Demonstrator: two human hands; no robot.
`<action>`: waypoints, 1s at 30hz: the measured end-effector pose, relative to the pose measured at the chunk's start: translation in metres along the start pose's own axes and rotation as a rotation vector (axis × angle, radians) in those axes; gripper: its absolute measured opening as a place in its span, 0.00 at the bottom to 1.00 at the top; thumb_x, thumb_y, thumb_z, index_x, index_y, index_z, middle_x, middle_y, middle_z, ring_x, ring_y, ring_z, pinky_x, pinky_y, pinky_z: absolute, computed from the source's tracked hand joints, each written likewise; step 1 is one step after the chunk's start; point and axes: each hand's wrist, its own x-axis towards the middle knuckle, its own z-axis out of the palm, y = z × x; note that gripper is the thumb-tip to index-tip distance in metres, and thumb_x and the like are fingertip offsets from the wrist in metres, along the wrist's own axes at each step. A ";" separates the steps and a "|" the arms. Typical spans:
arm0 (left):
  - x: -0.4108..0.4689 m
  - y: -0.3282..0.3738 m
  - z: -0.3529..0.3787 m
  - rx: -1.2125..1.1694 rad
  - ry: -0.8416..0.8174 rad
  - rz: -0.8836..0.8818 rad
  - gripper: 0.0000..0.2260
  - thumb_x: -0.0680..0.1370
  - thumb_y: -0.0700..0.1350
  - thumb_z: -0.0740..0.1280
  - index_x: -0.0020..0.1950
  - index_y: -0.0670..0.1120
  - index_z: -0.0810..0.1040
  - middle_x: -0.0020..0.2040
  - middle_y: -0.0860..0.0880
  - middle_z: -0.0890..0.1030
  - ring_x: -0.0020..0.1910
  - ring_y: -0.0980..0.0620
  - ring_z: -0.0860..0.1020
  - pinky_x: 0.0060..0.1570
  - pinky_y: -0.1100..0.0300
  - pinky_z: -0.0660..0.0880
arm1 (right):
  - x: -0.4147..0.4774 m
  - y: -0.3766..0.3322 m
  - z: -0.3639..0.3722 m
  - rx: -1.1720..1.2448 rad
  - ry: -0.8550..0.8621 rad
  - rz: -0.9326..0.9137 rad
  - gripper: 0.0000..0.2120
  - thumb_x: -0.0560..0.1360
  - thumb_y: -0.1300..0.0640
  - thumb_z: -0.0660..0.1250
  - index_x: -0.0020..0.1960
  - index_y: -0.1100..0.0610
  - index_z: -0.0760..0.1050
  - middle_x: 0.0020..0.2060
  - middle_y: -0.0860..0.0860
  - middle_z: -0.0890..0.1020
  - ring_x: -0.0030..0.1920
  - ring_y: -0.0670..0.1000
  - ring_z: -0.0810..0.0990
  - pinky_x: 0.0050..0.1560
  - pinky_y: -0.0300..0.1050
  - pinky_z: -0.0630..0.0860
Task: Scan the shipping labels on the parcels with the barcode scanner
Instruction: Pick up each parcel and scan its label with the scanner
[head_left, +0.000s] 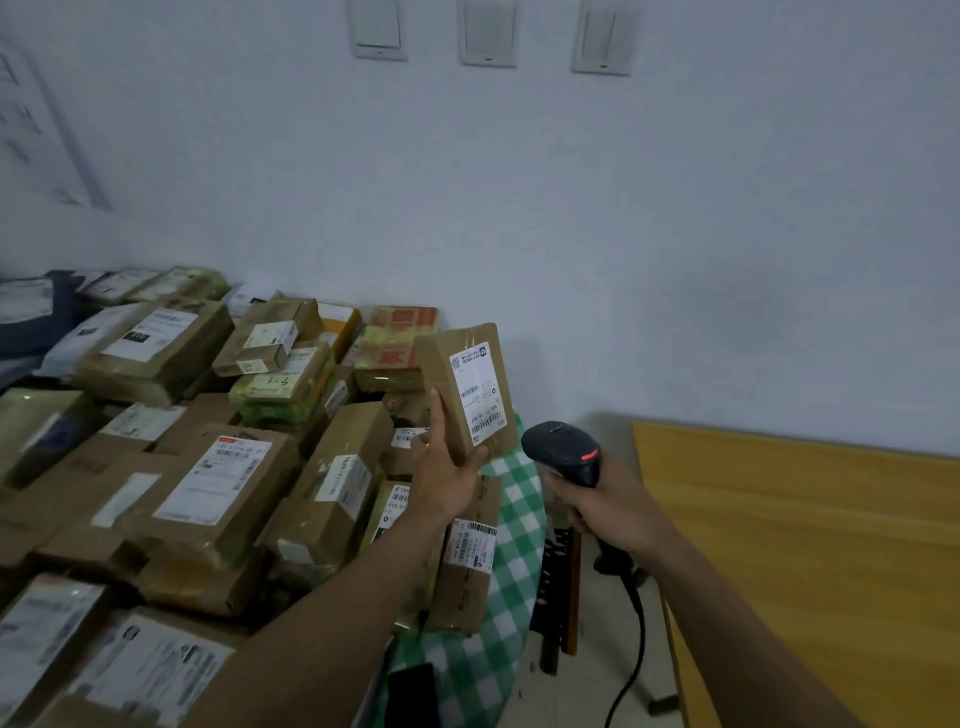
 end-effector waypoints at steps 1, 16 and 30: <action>0.000 0.001 0.000 0.004 -0.002 0.000 0.50 0.79 0.53 0.73 0.72 0.80 0.32 0.69 0.40 0.67 0.67 0.37 0.76 0.67 0.37 0.75 | -0.002 -0.001 0.001 0.006 -0.008 0.009 0.07 0.80 0.57 0.72 0.57 0.52 0.79 0.27 0.43 0.80 0.29 0.47 0.77 0.33 0.41 0.74; -0.005 -0.003 -0.012 0.010 -0.081 -0.033 0.48 0.80 0.47 0.72 0.82 0.65 0.36 0.71 0.42 0.65 0.73 0.40 0.68 0.72 0.40 0.68 | -0.012 -0.005 0.009 0.034 -0.097 0.072 0.13 0.81 0.53 0.71 0.65 0.47 0.77 0.39 0.53 0.84 0.34 0.49 0.79 0.39 0.43 0.80; 0.011 -0.013 -0.009 0.001 -0.149 -0.002 0.49 0.80 0.52 0.72 0.77 0.74 0.32 0.76 0.44 0.69 0.75 0.41 0.70 0.71 0.35 0.69 | -0.019 0.004 0.005 -0.063 -0.008 0.047 0.10 0.81 0.52 0.71 0.62 0.48 0.78 0.44 0.55 0.87 0.41 0.51 0.88 0.44 0.44 0.83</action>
